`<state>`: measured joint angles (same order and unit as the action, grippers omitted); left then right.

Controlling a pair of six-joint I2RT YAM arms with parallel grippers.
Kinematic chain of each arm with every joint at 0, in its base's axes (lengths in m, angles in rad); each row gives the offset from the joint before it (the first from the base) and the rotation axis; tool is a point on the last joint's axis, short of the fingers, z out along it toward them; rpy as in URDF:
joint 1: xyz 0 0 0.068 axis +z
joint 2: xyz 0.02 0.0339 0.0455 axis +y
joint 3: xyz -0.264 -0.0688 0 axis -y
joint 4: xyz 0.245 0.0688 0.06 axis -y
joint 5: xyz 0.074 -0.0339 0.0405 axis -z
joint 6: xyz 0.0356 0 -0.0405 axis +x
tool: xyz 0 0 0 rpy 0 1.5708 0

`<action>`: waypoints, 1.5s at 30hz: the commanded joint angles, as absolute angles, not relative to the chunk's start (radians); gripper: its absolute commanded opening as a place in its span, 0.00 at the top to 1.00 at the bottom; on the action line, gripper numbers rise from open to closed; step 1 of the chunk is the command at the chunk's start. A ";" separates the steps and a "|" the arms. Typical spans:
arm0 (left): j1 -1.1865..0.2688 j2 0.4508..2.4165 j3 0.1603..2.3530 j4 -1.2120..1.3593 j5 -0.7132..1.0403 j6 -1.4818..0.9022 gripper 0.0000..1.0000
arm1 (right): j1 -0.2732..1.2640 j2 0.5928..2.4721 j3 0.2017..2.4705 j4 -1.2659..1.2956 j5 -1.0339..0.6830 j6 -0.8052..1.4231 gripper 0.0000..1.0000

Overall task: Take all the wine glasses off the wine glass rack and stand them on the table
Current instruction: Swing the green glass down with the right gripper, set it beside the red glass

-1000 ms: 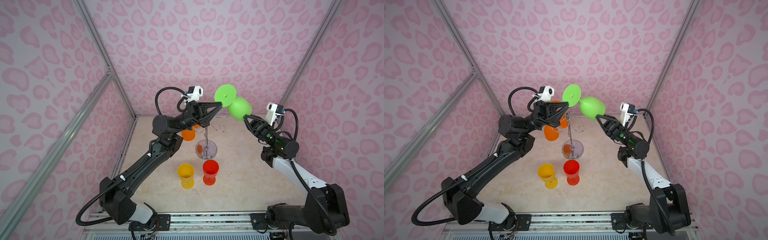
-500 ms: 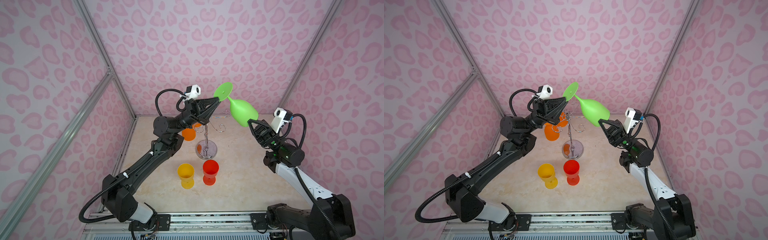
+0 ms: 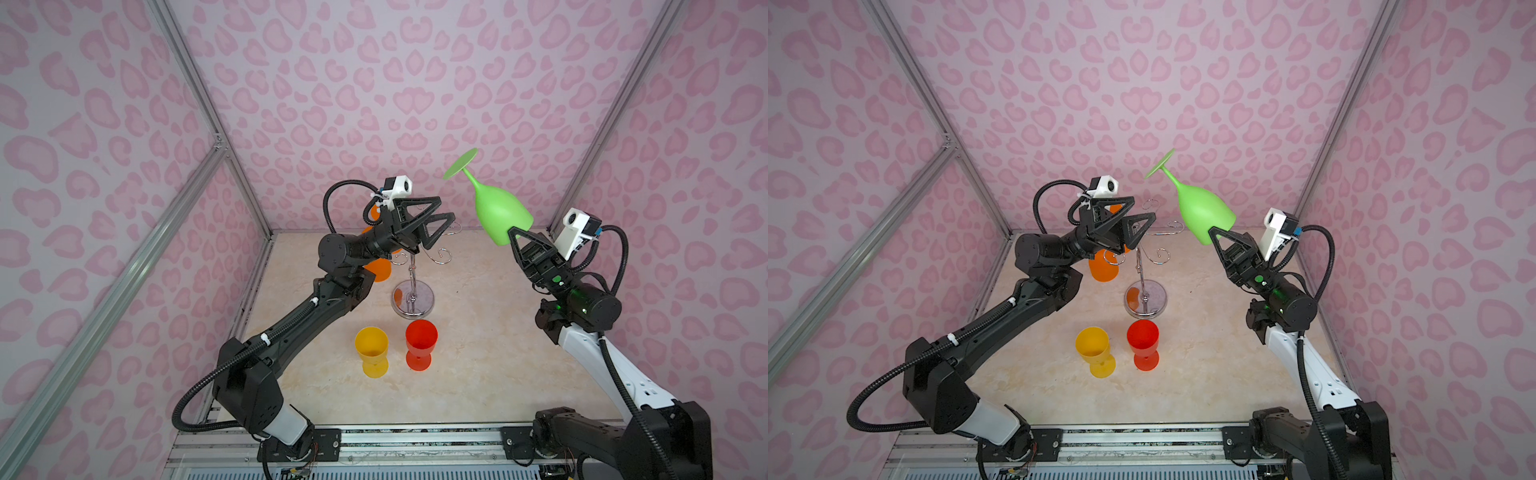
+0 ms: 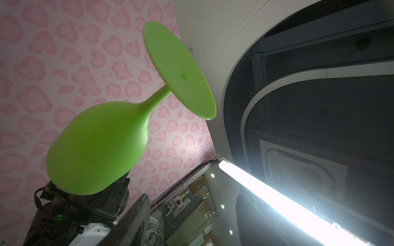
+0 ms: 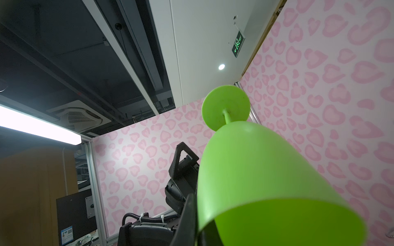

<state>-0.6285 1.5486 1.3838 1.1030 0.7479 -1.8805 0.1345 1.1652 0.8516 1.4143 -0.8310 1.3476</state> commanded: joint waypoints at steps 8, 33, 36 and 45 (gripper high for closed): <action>-0.615 1.435 1.391 0.818 0.882 -1.429 0.20 | 0.121 0.930 1.189 -0.087 -0.649 0.482 1.00; -0.514 1.021 1.376 -0.254 0.219 -0.515 0.16 | 0.443 1.149 1.145 -0.911 -0.260 0.308 1.00; -0.514 1.013 1.376 -0.269 0.218 -0.509 0.16 | 0.496 1.193 1.168 -0.979 -0.217 0.286 1.00; -0.509 0.991 1.351 -0.281 0.183 -0.486 0.16 | 0.646 1.334 1.217 -1.098 -0.167 0.239 1.00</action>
<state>-0.5121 0.9997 1.3540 -0.2821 0.2008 -0.5041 0.6209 1.3090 1.2053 -1.0451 -0.2066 0.2642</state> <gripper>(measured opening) 0.843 0.049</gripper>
